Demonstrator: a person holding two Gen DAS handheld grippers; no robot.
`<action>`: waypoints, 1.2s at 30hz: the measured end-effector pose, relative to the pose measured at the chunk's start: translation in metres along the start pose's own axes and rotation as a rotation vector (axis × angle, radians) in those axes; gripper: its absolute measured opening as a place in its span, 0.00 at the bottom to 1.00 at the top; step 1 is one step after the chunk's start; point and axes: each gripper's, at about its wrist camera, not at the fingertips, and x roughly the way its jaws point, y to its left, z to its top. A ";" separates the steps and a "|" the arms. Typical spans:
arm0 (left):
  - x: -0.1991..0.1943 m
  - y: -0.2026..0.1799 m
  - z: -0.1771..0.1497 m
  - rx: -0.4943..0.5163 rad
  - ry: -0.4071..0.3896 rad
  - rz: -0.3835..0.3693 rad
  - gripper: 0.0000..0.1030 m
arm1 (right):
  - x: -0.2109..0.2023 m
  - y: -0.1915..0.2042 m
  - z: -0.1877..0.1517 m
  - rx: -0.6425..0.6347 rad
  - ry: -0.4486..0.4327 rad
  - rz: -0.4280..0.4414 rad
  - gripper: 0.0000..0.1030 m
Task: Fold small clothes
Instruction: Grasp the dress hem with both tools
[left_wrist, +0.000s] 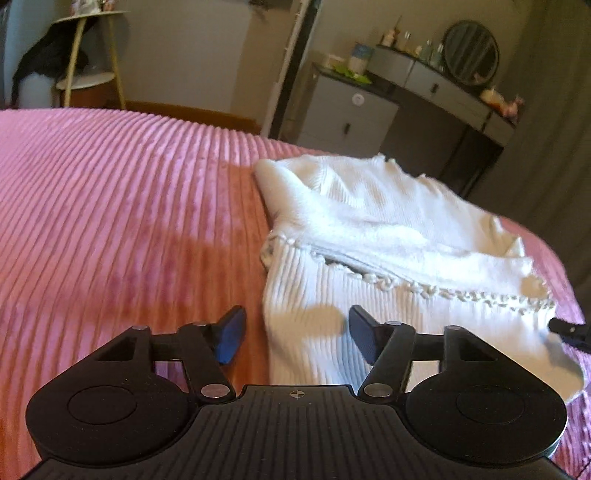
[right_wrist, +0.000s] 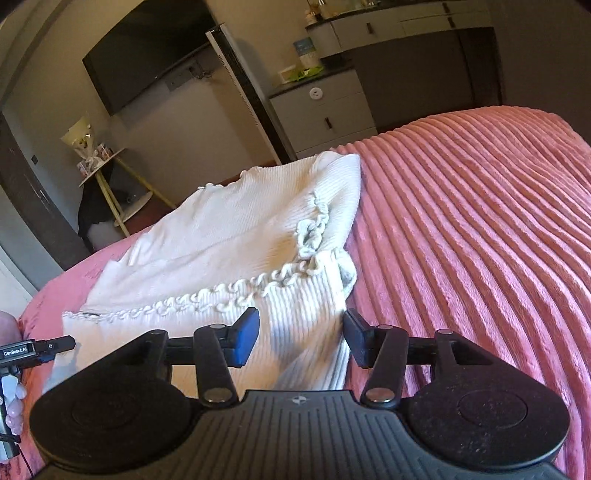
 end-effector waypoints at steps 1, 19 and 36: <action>0.003 -0.001 0.002 0.004 0.010 0.012 0.45 | -0.003 0.000 -0.002 -0.001 -0.002 -0.001 0.45; -0.022 -0.021 0.005 0.110 -0.103 -0.037 0.14 | -0.001 0.011 -0.007 -0.100 -0.011 0.022 0.18; -0.068 -0.032 0.044 0.165 -0.257 -0.047 0.09 | -0.049 0.057 0.023 -0.266 -0.227 0.000 0.08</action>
